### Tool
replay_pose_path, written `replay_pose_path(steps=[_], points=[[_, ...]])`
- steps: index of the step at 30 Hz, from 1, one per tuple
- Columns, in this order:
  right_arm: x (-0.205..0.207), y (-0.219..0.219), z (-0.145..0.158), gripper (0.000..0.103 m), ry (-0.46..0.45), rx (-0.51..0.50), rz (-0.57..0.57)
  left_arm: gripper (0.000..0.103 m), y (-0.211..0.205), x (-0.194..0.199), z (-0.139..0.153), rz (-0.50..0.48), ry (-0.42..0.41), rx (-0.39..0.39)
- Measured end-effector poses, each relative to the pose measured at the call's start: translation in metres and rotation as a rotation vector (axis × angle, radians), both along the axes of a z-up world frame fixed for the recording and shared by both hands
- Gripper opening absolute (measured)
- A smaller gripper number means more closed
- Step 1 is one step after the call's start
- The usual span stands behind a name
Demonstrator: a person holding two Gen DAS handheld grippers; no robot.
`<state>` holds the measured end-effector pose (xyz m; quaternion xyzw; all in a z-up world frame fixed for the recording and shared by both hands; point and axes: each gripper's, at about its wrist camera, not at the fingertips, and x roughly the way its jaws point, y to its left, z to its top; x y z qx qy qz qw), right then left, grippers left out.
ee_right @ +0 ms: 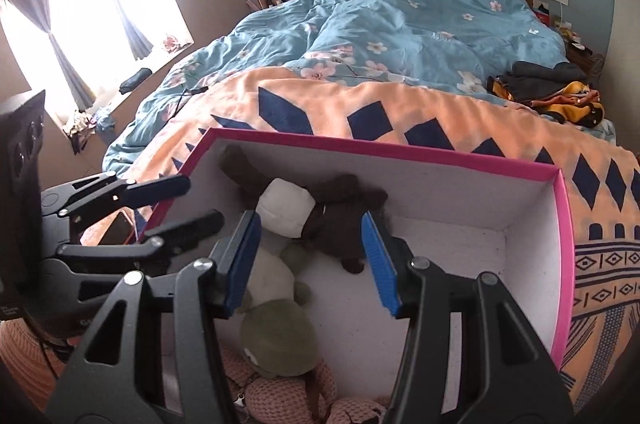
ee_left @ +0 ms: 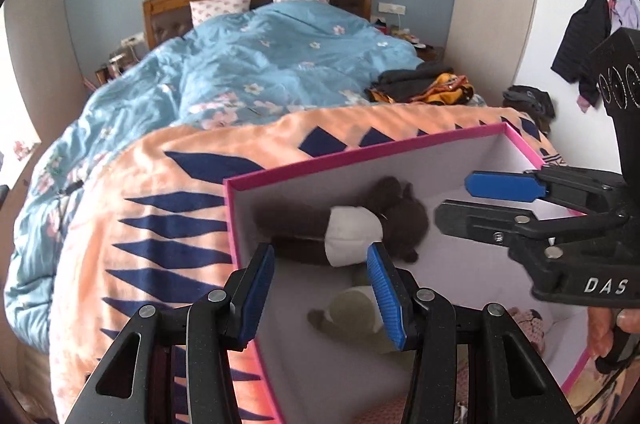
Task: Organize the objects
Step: 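Open both grippers to release the brown plush and withdraw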
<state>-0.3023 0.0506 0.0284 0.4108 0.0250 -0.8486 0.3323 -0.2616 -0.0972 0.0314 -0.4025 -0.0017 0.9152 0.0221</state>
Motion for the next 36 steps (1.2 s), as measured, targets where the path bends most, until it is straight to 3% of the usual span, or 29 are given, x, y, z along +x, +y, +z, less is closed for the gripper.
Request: replay_pose_path(steps=[6,13,18,26,28,36], points=[[0.022,0.016,0.009,0.055,0.017,-0.060,0.014,0.053,-0.001,0.025,0.012,-0.029,0.060,0.058],[0.071,0.050,0.025,0.060,0.073,-0.150,0.050,0.063,0.018,0.080,0.032,-0.150,0.166,0.099],[0.101,0.080,0.016,0.061,0.090,-0.094,0.036,0.063,0.033,0.114,0.023,-0.225,0.171,0.113],[0.113,0.098,-0.018,0.061,-0.015,-0.021,0.004,0.063,0.046,0.135,0.000,-0.237,0.151,0.077],[0.119,0.095,-0.021,0.062,0.005,-0.008,0.006,0.063,0.045,0.135,-0.005,-0.218,0.141,0.067],[0.133,0.092,-0.017,0.063,-0.015,-0.109,0.017,0.063,0.034,0.139,-0.012,-0.164,0.144,0.071]])
